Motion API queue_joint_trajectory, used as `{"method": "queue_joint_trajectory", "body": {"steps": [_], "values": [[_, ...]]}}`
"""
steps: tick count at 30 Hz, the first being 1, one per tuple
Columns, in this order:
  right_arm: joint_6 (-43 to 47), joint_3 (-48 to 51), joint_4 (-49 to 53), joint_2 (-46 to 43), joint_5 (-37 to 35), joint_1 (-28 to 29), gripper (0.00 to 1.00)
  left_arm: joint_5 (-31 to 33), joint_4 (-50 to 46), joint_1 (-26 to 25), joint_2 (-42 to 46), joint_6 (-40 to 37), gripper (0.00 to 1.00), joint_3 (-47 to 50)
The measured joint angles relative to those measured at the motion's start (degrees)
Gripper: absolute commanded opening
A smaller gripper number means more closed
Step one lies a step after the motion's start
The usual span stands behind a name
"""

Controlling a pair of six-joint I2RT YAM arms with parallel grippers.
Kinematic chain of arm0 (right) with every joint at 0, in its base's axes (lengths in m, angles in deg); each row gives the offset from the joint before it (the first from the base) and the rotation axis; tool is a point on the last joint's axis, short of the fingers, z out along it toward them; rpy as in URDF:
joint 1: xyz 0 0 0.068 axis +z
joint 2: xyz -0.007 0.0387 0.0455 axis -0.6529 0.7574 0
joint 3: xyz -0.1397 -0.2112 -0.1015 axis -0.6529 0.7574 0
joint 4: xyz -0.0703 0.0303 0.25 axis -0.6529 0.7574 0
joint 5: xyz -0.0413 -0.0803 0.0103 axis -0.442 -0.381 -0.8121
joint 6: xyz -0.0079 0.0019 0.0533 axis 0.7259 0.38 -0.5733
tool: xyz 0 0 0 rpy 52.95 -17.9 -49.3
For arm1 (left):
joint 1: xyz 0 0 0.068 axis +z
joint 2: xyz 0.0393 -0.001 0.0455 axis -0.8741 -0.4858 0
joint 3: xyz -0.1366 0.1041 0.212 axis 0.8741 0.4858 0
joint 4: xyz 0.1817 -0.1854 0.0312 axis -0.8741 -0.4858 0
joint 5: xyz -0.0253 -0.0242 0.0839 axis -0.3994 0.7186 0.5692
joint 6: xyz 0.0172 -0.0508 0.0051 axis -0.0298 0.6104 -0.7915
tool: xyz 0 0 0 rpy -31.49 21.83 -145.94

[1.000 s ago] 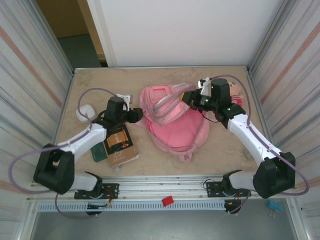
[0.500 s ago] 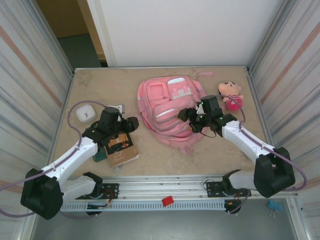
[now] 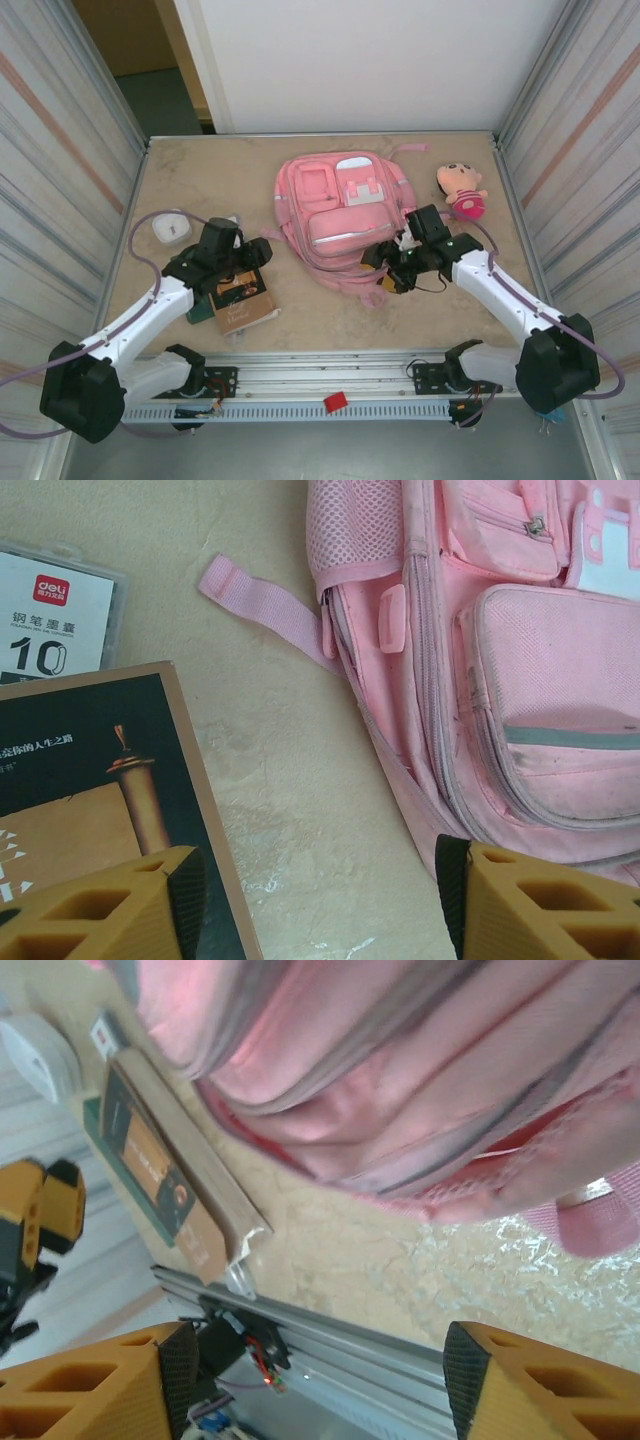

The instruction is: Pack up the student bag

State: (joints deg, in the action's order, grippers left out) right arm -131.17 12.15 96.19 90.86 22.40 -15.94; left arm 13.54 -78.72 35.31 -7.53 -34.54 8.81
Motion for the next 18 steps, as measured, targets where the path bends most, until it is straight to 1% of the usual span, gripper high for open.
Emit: {"method": "queue_joint_trajectory", "body": {"steps": [3, 7, 10, 14, 18], "values": [[2.8, -6.3, -0.8, 0.4, -0.3, 1.1, 0.65, -0.7, 0.1, 1.0, 0.2, 0.0, 0.65, 0.2], [5.2, -10.6, -8.5, 5.5, -1.3, 1.5, 0.64, -2.8, -0.2, 4.4, 0.7, 0.4, 0.65, 1.4], [6.5, -10.7, -13.8, 12.5, -3.2, 1.5, 0.64, -3.7, -1.2, 6.7, 1.1, 0.7, 0.66, 3.0], [8.7, -9.4, -17.7, 20.6, -6.6, 1.5, 0.63, -4.3, -2.7, 8.1, 3.4, 1.3, 0.66, 5.5], [10.1, -5.0, -20.9, 24.3, -8.1, 1.3, 0.63, -4.4, -2.8, 9.9, 5.8, 1.7, 0.66, 7.9]]}}
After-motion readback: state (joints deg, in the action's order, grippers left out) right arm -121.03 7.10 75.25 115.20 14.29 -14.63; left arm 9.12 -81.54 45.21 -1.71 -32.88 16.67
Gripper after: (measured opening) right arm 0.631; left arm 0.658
